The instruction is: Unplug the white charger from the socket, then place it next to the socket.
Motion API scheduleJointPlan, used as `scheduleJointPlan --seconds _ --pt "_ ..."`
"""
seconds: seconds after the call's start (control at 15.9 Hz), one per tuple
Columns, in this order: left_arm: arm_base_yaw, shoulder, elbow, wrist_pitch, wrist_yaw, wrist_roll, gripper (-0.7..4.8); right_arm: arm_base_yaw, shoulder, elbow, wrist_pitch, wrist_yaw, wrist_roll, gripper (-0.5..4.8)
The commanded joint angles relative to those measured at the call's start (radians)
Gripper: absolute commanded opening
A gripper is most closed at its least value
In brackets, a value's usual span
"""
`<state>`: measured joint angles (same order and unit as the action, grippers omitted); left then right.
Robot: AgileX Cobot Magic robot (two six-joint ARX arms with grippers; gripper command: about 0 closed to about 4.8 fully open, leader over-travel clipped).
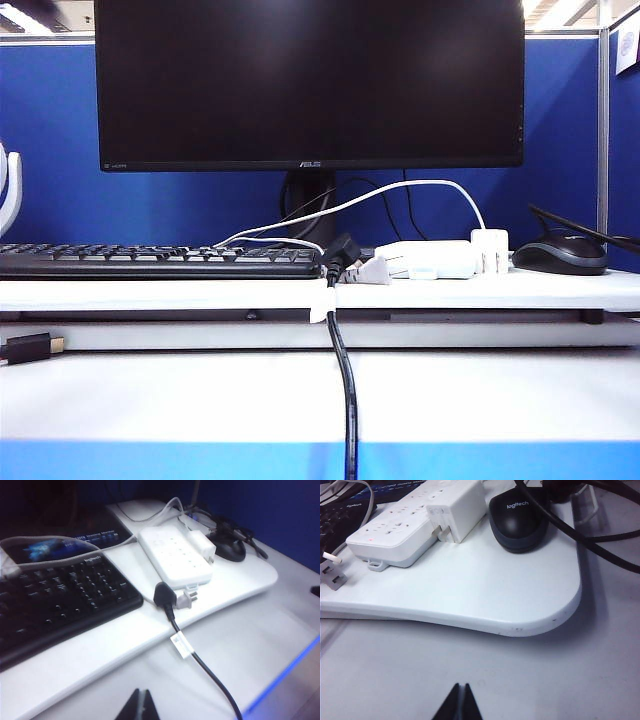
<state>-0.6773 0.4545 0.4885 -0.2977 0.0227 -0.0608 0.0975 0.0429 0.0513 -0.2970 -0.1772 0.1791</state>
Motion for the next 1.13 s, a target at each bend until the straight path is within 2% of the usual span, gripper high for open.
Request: scheduleJointPlan --seconds 0.06,0.31,0.44,0.75,0.82,0.94,1.13 --pt "0.001 0.000 -0.153 0.180 -0.003 -0.011 -0.05 0.000 0.000 -0.003 0.010 0.000 0.004 -0.08" --pt "0.022 -0.052 -0.318 0.289 -0.054 -0.072 -0.05 -0.001 -0.001 -0.003 0.010 0.000 0.004 -0.08" --pt "0.088 -0.114 -0.376 0.293 -0.055 -0.087 -0.05 -0.001 -0.001 -0.003 0.010 0.000 0.004 -0.08" --pt "0.335 -0.322 -0.469 0.269 -0.023 -0.086 -0.05 -0.001 -0.001 -0.003 0.010 0.000 0.004 -0.08" --pt "0.380 -0.352 -0.481 0.246 -0.022 -0.084 -0.05 -0.001 -0.001 -0.003 0.010 0.000 0.004 -0.08" --pt "0.441 -0.395 -0.481 0.160 -0.023 -0.015 -0.05 -0.001 -0.001 -0.003 0.010 0.000 0.004 -0.08" --pt "0.475 -0.441 -0.481 0.116 -0.024 0.014 -0.05 -0.001 -0.001 -0.003 0.010 0.000 0.004 -0.08"
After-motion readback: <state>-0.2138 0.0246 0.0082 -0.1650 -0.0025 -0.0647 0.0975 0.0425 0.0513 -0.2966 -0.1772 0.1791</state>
